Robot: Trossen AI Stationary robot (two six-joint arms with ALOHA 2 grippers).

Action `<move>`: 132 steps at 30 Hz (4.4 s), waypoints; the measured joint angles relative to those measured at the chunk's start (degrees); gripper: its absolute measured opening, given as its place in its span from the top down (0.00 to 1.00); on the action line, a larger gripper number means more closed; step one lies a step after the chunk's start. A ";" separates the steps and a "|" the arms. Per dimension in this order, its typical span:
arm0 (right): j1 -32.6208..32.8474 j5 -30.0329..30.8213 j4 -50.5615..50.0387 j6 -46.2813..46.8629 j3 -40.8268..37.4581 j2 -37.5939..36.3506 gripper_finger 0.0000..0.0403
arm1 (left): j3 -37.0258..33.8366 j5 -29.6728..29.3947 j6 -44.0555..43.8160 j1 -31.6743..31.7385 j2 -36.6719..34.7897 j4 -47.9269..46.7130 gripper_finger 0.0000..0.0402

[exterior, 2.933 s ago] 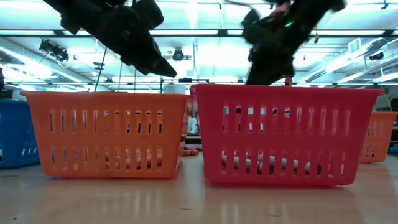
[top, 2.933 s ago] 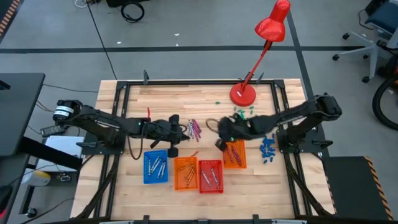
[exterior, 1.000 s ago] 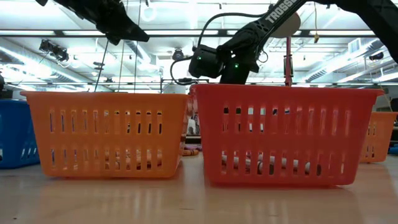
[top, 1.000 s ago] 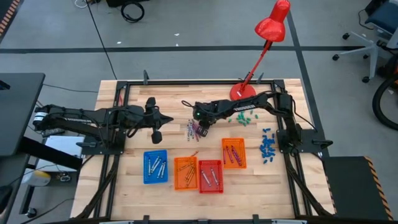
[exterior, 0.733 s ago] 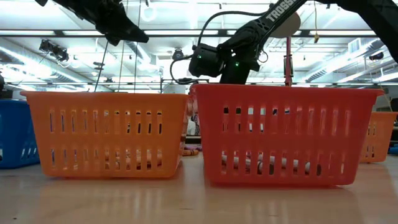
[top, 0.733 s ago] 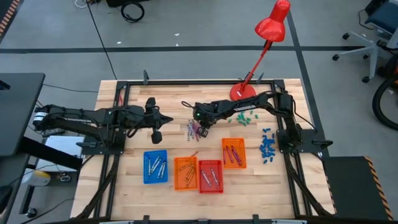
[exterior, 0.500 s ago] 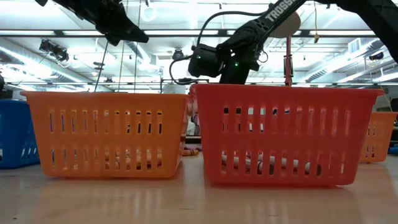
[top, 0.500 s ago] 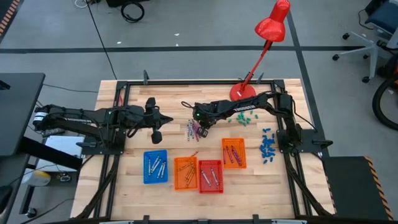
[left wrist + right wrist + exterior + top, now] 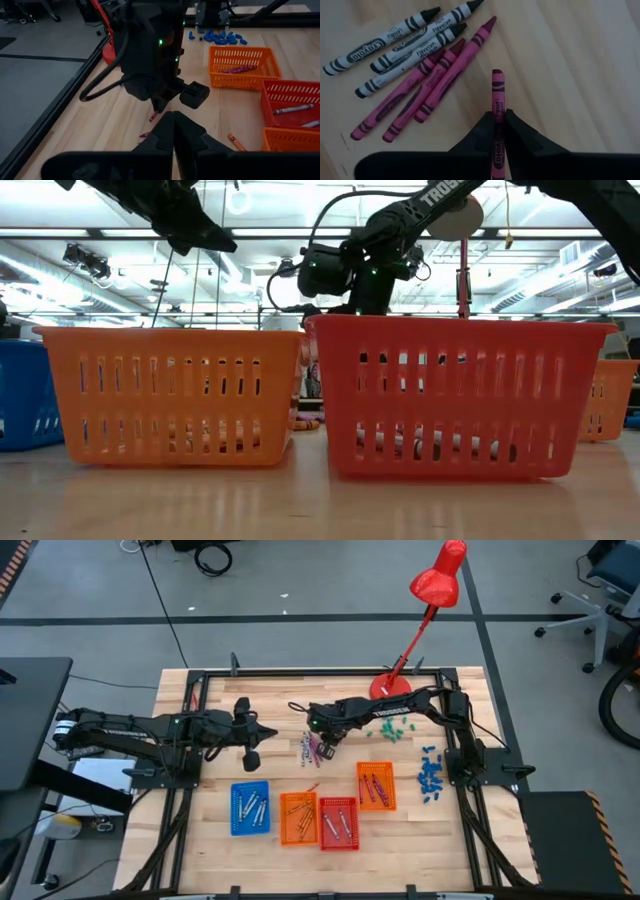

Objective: Sort crayons
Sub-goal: Put the red crayon into the right orange bin

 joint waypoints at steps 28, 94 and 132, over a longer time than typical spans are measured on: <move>11.65 0.54 -39.83 11.63 14.58 -0.28 0.90 | 0.00 0.02 -0.74 -0.04 0.00 -6.99 0.98; 10.09 9.65 1.30 8.43 3.37 -2.50 0.71 | 0.00 0.02 -1.31 -0.07 0.00 -6.09 0.98; 1.36 1.26 4.16 3.58 1.01 3.76 0.69 | 0.02 0.02 0.13 0.05 0.02 -5.41 0.98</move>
